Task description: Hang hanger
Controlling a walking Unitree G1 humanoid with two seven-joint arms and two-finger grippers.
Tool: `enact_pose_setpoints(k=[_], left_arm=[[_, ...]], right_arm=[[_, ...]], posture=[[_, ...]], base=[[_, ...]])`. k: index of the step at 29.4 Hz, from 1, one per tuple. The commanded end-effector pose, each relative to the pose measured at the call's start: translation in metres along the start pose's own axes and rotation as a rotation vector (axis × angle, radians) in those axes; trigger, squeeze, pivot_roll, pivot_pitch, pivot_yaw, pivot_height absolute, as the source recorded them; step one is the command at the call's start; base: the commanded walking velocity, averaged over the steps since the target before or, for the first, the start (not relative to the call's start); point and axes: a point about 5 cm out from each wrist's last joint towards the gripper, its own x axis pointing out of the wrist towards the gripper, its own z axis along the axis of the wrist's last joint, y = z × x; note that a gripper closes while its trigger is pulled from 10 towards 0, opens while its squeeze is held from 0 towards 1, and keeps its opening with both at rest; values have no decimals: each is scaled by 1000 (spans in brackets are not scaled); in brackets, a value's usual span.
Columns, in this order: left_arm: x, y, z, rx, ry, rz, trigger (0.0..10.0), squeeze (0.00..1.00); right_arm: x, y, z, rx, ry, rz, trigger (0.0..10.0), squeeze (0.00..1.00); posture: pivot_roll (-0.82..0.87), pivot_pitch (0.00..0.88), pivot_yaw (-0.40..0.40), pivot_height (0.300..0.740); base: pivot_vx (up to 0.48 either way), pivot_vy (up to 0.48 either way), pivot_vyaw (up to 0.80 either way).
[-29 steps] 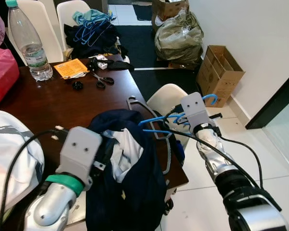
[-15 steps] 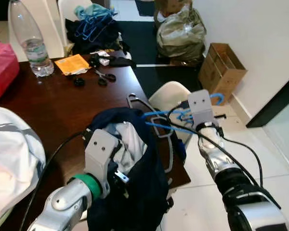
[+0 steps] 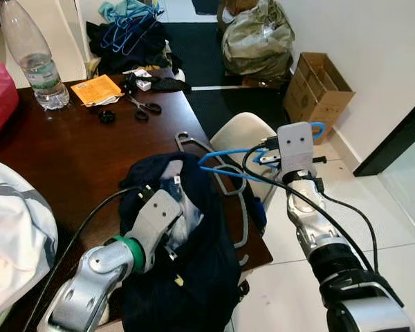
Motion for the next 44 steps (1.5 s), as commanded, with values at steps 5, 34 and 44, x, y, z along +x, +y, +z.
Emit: enact_pose_setpoints(k=[5,34,44], left_arm=[[0,2,-9,57,21,44,0,0],[-48,144,119,599,-348,1232,0,0],[-7,167,71,153,-41,1035,0,0]], right_arm=[[-4,0,-2,27,-6,-4,10000,0],[-39,-37,-39,-134,60,274,10000,0],[-34,-56,-34,-145,44,123,10000,0]], posture=[[20,147,19,740],[-5,136,28,740],[-21,138,35,740]], base=[[0,0,0],[0,0,0],[0,0,0]])
